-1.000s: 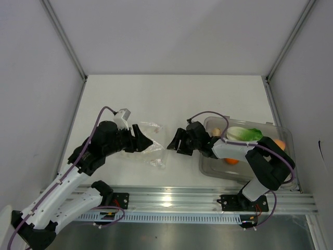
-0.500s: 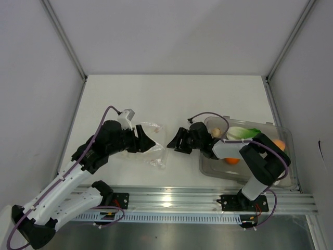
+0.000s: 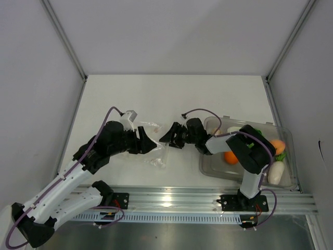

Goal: Place the food in the zip-top bag and seal the zipper
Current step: Pick up the zipper food storage bag at the center of the board.

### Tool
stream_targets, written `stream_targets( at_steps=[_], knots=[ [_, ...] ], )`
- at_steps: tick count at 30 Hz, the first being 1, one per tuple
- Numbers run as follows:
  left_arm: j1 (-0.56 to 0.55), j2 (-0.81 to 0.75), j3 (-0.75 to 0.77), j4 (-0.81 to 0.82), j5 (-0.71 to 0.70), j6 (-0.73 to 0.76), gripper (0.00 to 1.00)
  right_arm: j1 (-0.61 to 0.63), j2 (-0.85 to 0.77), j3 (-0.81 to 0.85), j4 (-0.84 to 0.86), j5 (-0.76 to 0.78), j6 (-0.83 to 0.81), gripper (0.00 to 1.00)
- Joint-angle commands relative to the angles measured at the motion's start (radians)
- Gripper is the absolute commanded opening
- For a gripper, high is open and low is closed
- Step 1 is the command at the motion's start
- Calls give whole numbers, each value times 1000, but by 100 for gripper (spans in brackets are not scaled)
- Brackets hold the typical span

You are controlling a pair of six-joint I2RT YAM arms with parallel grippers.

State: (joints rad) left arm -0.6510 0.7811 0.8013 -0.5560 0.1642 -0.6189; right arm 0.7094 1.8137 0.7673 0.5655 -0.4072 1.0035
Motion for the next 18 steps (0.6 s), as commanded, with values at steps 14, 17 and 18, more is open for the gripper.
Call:
stream_targets(
  at_steps=[14, 17, 18],
  knots=[
    [-62, 35, -13, -2, -47, 33, 65, -82, 99, 98, 209, -170, 38, 0],
    [-128, 63, 16, -42, -157, 36, 64, -59, 38, 113, 77, -128, -3, 0],
    [-151, 85, 36, -57, -213, 35, 64, -50, -11, 124, 30, -92, -19, 0]
  ],
)
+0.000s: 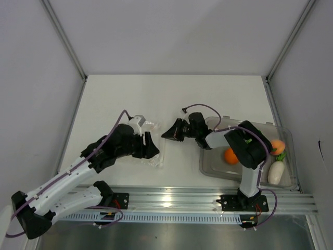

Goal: Place the food in the zip-top bag and seal the zipper
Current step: Pick up the zipper food storage bag at the center of the board.

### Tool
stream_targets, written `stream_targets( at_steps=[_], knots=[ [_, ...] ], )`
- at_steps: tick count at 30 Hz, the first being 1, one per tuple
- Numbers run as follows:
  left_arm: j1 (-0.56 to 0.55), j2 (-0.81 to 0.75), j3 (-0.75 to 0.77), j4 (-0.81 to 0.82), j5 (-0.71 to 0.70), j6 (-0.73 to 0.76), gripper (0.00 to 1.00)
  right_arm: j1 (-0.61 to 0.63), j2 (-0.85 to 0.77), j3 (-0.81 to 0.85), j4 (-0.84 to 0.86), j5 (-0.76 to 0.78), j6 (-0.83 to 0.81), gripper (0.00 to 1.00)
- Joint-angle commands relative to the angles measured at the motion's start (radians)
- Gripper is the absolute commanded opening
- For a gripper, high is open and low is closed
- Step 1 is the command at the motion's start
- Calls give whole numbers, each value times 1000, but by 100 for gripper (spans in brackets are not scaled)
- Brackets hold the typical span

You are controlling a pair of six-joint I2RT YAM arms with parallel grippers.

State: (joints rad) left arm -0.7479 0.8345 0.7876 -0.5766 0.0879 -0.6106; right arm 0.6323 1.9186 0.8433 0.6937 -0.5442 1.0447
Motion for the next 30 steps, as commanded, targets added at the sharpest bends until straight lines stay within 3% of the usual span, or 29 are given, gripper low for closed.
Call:
stream_targets(
  at_steps=[1, 4, 10, 20, 30],
  knots=[
    [-98, 43, 74, -75, -178, 19, 64, 39, -144, 63, -138, 71, -84, 0],
    [-175, 104, 139, -161, -344, -14, 61, 99, -248, 98, -374, 217, -94, 0],
    [-300, 153, 185, -216, -577, -95, 61, 210, -398, 122, -589, 447, 7, 0],
    [-395, 186, 213, -243, -695, -158, 62, 345, -464, 178, -775, 668, 149, 0],
    [-439, 239, 205, -259, -720, -187, 61, 408, -480, 197, -820, 759, 207, 0]
  ],
)
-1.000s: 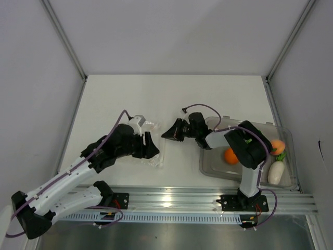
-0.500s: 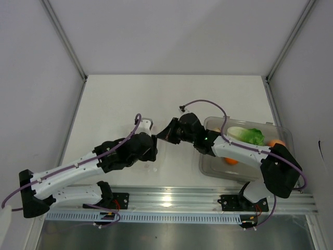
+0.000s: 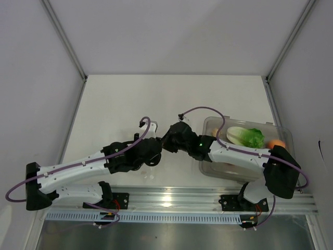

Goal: Place the food in the zip-top bag and seal the zipper
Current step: Pick up the zipper food storage bag at the center of the board.

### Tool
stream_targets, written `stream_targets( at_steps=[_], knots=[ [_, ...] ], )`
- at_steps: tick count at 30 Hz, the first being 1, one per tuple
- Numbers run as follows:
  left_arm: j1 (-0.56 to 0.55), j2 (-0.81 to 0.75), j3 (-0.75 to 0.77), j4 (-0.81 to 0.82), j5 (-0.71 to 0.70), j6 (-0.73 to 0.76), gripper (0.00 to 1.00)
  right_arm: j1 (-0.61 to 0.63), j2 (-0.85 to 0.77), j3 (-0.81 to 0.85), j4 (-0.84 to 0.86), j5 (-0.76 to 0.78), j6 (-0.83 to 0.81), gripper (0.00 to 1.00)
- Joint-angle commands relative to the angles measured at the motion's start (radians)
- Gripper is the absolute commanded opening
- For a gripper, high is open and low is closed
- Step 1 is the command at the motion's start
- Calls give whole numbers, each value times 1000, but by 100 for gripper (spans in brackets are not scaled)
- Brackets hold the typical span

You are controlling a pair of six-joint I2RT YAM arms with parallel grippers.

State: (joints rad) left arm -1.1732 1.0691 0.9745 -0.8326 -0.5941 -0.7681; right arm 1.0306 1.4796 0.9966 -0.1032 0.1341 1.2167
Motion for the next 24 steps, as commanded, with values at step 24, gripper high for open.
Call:
stream_targets(
  at_steps=[24],
  knots=[
    [-43, -17, -85, 44, -99, -71, 49, 68, -87, 37, -30, 137, 118, 0]
  ],
)
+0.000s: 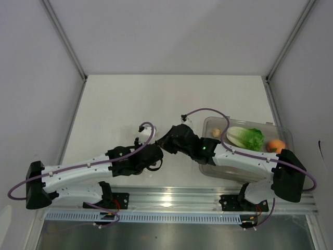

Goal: Place the food in the zip-top bag and seal the zipper
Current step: Pick up the zipper food storage bag at the center of the board.

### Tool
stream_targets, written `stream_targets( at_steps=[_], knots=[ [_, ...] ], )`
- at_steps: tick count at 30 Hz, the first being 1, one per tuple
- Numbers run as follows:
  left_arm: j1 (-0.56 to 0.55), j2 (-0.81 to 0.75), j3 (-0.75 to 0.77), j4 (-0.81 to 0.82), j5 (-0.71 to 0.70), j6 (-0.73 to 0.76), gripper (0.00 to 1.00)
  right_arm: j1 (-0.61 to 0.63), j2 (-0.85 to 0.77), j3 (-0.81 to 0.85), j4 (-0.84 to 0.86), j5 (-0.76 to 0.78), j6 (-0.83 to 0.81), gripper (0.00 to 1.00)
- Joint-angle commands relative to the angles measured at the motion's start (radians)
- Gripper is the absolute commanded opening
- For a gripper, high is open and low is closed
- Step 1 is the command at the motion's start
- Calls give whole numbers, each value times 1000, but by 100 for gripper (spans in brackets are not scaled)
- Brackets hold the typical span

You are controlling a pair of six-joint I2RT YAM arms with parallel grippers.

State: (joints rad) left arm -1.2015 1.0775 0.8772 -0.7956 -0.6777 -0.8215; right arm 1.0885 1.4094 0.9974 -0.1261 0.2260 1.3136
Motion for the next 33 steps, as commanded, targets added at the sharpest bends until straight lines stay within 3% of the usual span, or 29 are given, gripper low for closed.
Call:
stream_targets(
  at_steps=[1, 2, 5, 17, 21, 28, 33],
  knots=[
    [-24, -27, 19, 1, -20, -28, 51, 10, -15, 35, -4, 45, 21, 0],
    [-30, -31, 23, -4, -25, -37, 58, 11, -12, 35, -4, 42, 24, 0],
    [-49, -36, 26, -8, -48, -53, 63, 14, -7, 35, -1, 38, 41, 0],
    [-138, -2, 39, -48, -223, -116, 69, 65, -41, 56, -99, 110, 186, 0],
    [-156, 42, 48, -88, -270, -152, 65, 77, -35, 90, -148, 133, 202, 0],
    [-162, 78, 72, -140, -299, -182, 47, 85, -35, 92, -173, 161, 213, 0],
    [-165, 55, 75, -137, -304, -168, 43, 86, -29, 86, -181, 165, 214, 0]
  ],
)
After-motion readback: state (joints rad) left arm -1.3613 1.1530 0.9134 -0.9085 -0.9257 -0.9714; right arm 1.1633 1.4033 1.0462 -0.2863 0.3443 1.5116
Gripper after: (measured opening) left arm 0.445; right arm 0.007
